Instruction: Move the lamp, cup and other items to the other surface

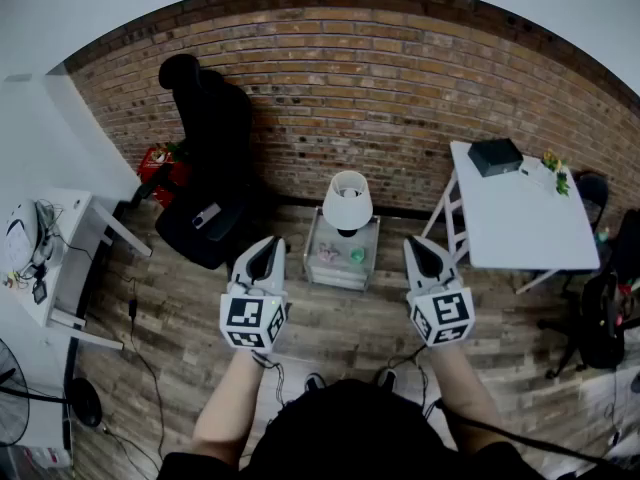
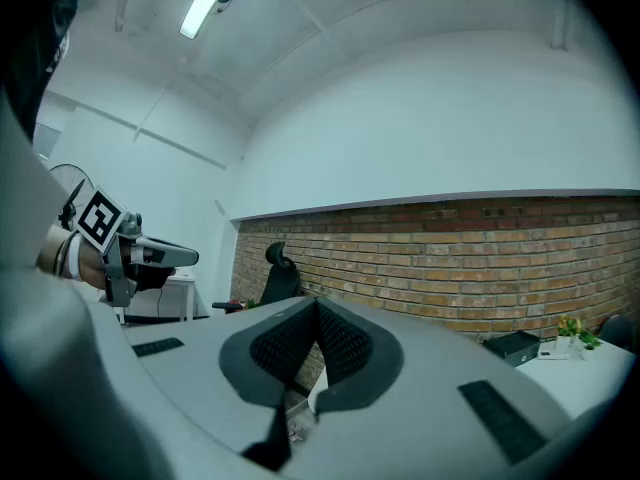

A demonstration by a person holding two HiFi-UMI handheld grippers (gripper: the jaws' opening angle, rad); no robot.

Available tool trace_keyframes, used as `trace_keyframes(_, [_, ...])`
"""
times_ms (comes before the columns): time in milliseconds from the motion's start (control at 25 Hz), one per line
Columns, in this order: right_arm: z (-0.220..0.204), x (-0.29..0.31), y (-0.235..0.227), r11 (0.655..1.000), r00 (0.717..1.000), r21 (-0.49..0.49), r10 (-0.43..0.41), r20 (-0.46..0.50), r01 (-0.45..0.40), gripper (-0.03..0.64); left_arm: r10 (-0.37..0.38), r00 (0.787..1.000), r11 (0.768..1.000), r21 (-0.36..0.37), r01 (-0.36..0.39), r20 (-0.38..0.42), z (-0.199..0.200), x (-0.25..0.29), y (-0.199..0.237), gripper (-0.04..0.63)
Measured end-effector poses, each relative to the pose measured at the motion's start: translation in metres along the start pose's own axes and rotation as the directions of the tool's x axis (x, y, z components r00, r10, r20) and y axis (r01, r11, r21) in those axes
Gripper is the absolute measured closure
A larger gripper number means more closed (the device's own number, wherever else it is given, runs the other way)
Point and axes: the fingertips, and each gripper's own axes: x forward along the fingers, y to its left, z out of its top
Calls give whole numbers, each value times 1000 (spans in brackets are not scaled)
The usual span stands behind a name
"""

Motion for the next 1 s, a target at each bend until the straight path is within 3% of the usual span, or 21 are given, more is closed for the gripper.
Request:
trace_keyframes(280, [1, 1, 11, 999, 999, 7, -41, -14, 41, 614, -23, 1000, 1000, -4, 23, 5, -4, -7, 13, 589])
trace_keyframes(520, [-11, 11, 18, 994, 993, 31, -106, -60, 108, 609, -118, 992, 993, -16, 119, 43, -11, -9, 27, 574])
trace_keyframes(600, [-16, 15, 25, 994, 991, 25, -107, -83, 110, 518, -150, 988, 988, -37, 151, 27, -23, -7, 33, 465])
trace_keyframes(680, [-22, 19, 30, 994, 989, 29, -104, -109, 108, 452, -184, 983, 981, -54, 184, 5, -36, -5, 39, 414])
trace_keyframes(800, [-28, 26, 35, 995, 987, 26, -91, -134, 96, 390, -235, 972, 969, -79, 233, -20, -53, 1, 44, 387])
trace_keyframes(1000, [-50, 43, 24, 996, 982, 44, -63, -178, 72, 376, -274, 960, 956, -125, 267, -49, -77, 25, 53, 379])
